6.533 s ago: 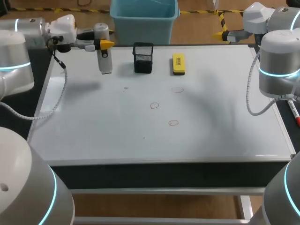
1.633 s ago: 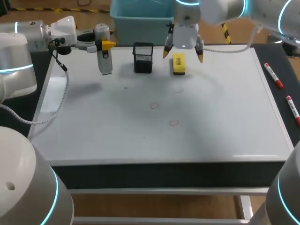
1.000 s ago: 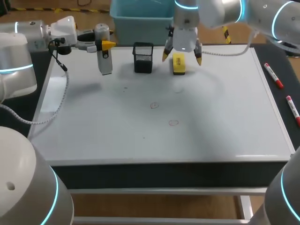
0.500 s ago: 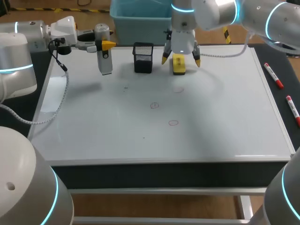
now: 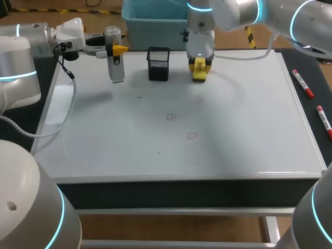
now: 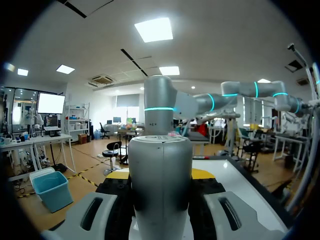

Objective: Pick up the inspection probe, press it on each red-marked spot on the whiteboard one by one, put down the probe, pick up the eraser, and wipe off all the red marks.

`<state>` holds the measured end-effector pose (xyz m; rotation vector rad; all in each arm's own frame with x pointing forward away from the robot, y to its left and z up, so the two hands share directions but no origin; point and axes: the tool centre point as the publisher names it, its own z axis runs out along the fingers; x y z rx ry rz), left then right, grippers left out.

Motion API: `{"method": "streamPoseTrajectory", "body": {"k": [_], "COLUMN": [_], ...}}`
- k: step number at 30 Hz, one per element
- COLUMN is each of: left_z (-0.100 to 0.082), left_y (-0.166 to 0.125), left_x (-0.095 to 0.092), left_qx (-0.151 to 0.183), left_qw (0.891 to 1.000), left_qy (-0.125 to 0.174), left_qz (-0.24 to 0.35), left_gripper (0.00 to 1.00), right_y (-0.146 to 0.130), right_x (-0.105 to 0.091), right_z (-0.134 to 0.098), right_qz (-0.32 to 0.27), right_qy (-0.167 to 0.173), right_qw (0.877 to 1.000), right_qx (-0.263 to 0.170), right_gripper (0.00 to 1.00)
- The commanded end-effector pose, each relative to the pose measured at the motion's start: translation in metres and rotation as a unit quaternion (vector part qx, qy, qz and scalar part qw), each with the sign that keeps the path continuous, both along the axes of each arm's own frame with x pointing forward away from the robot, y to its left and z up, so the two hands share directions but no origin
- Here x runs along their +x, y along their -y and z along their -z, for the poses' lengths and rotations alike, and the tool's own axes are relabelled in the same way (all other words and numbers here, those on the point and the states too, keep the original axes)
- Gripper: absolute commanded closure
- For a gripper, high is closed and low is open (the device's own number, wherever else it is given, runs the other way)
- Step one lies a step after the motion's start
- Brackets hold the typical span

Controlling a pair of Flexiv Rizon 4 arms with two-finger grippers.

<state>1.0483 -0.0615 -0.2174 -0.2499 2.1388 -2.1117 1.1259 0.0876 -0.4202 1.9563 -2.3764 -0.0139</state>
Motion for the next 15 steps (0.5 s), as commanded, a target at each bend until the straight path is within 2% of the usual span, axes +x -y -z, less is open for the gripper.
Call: {"method": "streamPoseTrajectory", "body": {"k": [1, 9, 15], "left_z": [-0.001, -0.001, -0.001], "left_y": [0.001, 0.001, 0.001], "left_x": [0.0, 0.0, 0.0], "left_qx": [0.0, 0.0, 0.0], "left_qw": [1.0, 1.0, 1.0], "left_qy": [0.001, 0.001, 0.001], "left_qz": [0.0, 0.0, 0.0], "left_gripper": [1.0, 1.0, 1.0], "right_y": [0.005, 0.022, 0.039], "right_x": [-0.006, -0.014, -0.03], "right_z": [-0.014, -0.037, -0.052], "right_qz": [0.008, 0.043, 0.055], "right_qy": [0.004, 0.016, 0.029], "right_qw": [1.0, 0.999, 0.998], "right_qx": [-0.004, 0.007, 0.007], "right_gripper": [1.0, 1.0, 1.0]}}
